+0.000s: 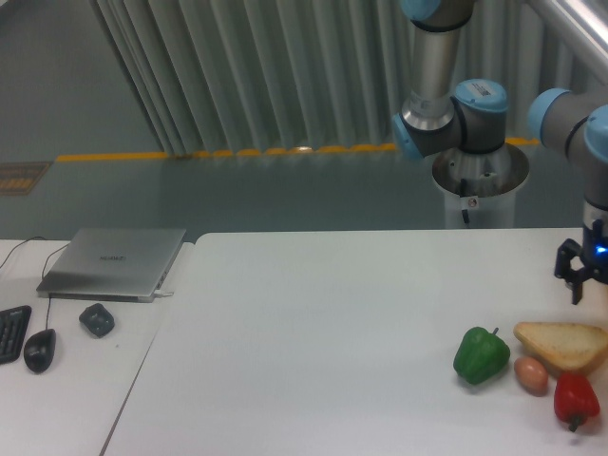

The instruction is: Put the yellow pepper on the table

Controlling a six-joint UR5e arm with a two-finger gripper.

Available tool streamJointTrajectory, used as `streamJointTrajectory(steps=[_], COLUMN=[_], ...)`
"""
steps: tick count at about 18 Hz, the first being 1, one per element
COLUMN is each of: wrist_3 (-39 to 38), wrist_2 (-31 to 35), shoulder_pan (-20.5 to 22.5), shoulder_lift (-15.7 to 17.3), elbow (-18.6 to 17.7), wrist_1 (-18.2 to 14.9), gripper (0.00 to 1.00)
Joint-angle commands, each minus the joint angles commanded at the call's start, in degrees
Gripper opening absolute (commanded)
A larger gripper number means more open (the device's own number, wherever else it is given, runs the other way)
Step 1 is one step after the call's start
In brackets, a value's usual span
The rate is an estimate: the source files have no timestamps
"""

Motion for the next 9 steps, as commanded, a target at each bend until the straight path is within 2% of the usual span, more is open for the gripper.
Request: streamJointTrajectory(steps=[4, 9], wrist_3=[0.1, 1.5], wrist_2=[-0.4, -0.3], shoulder_pan=[1.7, 2.4], shoulder_lift=[-1.4, -3.4], elbow=[1.3, 3.0], wrist_1=[0.4, 4.6], gripper=[1.00, 1.00])
